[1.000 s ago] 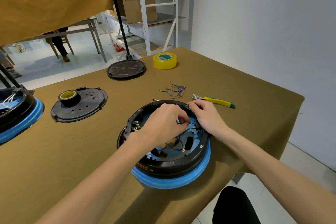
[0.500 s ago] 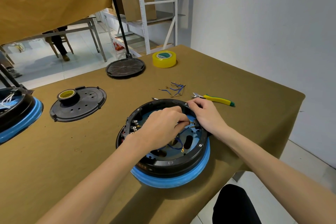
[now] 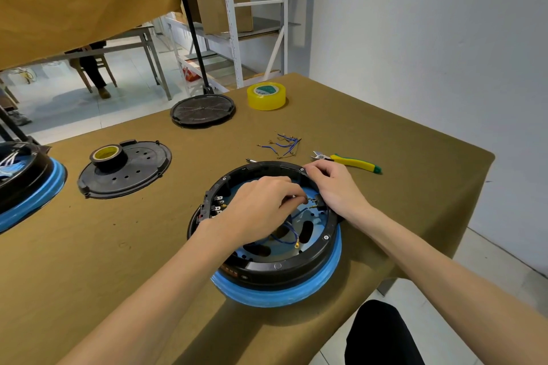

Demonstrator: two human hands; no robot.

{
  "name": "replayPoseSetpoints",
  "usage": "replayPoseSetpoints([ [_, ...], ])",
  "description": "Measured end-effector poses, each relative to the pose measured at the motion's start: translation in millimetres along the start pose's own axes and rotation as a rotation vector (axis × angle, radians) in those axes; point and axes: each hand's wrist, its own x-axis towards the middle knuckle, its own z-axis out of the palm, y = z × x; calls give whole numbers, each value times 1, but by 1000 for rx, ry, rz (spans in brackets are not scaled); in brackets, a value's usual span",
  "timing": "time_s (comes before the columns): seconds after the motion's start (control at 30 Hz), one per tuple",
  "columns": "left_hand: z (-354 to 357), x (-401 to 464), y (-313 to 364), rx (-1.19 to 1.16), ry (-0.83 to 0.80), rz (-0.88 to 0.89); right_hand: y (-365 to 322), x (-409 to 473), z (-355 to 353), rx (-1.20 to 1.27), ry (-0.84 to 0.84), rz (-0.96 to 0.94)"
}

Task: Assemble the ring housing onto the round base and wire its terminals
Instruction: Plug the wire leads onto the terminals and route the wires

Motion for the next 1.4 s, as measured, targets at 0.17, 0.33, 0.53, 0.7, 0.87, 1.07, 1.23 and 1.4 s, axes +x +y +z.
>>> replayPoseSetpoints([
  [0.17, -3, 0, 3, -108, -59, -54, -1, 0, 1, 6, 14, -14],
  [0.33, -4, 2, 0, -182, -127, -68, 1, 1, 1, 3, 12, -18],
  [0.53, 0, 5, -5, -361, -236, -79, 2, 2, 1, -11, 13, -19],
  [0.7, 2, 7, -10, -492, -231, -81, 3, 2, 2, -4, 20, -12],
  [0.87, 3, 6, -13, -540, -232, -72, 2, 2, 2, -8, 19, -13],
  [1.07, 2, 5, -11, -588, -218, -71, 0, 2, 2, -2, 24, -11],
  [1.23, 2, 6, -10, -609, -231, -80, 0, 2, 2, 12, 23, -5],
  [1.4, 1, 9, -8, -596, -242, -90, 2, 3, 3, 8, 23, 11],
])
